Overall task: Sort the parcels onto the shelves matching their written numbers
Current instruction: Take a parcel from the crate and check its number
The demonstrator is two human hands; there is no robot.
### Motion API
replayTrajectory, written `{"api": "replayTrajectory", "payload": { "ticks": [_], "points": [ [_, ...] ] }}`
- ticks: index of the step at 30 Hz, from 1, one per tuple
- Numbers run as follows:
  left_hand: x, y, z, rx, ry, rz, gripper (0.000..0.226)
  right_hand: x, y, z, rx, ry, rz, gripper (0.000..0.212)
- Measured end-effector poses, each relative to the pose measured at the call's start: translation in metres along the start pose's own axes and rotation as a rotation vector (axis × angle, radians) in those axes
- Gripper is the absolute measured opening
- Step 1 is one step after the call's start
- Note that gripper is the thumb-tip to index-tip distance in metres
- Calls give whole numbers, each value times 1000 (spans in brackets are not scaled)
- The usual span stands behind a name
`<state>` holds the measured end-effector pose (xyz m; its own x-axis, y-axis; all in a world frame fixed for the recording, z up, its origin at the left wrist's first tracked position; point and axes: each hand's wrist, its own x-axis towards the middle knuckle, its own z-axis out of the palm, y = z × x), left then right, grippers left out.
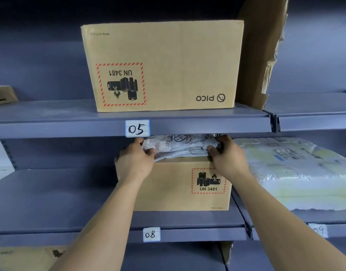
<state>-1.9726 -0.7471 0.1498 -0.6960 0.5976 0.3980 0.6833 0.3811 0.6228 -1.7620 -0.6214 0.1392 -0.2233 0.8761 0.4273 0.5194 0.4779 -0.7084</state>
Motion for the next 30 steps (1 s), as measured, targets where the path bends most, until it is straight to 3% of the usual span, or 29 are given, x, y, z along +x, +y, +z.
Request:
{"api": "replayTrajectory", "payload": {
  "ticks": [9,15,25,28,30],
  "points": [
    [-4,-3,-4,-3,-30,40,49,-4,0,3,-43,2,-48,46],
    [-18,-12,-8,-176,56,55,61,-30,-2,2,-21,49,-34,56],
    [-80,-42,-2,-295,163,164,48,-92,20,19,25,97,59,73],
    [-101,-52,4,-311,78,158,46,-116,27,25,-1,13,110,81],
    [-118,-57,10,-323,-55,90,46,-133,32,27,-23,-25,119,73]
  ]
}}
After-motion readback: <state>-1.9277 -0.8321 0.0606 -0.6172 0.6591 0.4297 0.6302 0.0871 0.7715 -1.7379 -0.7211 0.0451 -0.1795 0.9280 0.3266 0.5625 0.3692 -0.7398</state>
